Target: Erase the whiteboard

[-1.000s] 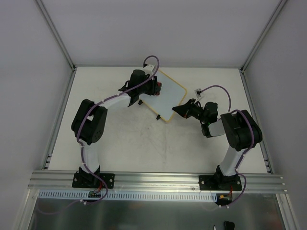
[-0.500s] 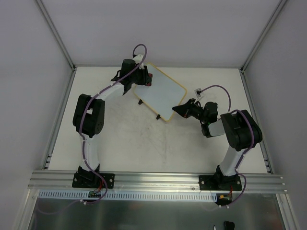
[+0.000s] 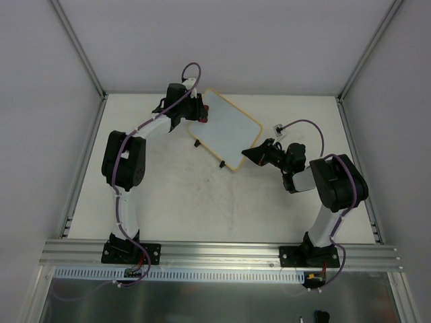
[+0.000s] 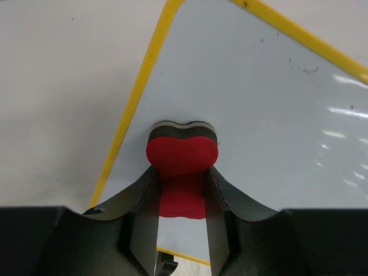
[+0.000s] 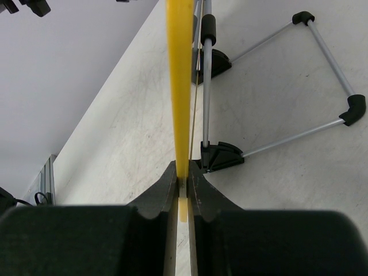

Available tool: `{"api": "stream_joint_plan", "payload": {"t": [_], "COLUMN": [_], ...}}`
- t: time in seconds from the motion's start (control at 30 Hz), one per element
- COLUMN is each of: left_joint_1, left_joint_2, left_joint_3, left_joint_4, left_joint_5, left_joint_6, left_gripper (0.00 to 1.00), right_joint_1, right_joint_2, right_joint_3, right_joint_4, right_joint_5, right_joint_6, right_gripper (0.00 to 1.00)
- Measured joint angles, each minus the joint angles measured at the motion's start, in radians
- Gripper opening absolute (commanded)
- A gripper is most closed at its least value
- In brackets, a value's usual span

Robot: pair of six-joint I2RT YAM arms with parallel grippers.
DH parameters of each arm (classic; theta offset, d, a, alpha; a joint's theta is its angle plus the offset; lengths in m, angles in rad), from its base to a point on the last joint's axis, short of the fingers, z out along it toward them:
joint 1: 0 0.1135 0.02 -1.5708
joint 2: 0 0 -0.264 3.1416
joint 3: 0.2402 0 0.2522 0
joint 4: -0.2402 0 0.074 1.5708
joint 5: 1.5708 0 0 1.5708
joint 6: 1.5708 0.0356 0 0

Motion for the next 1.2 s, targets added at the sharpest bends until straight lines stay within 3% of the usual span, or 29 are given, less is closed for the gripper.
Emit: {"api": "stream_joint_plan", "payload": {"t": [0.3,0.7,0.83,1.2], "left_joint_1": [-0.012,-0.228,-0.249,-0.331], "left_joint_2": [-0.051,-0.138,-0.138,-0.191], "left_joint_3": [-0.137,-0.211,-0.213,-0.422], "left_joint_4": [0.010,0.003,0.007,0.246], "left_joint_5": [0.051,-0.074,-0.085,-0.134], "left_joint_6": [-0.001,0.050,0.046,-0.023], "left_gripper": [0.00,0.00,0.00,0.00], "right_joint_1": [0.000,-0.001,-0.005,-0.008], "right_joint_2": [0.000,0.000,0.000,0.000], "right_joint_3": [0.000,0.000,0.000,0.000], "right_joint_4": [0.000,-0.003,-0.014,-0.029], "right_joint_5": [-0.002,0.003,0.010,0.026], "right_joint_6": [0.000,0.000,-0.002,-0.016], "right_gripper": [0.00,0.00,0.00,0.00]}}
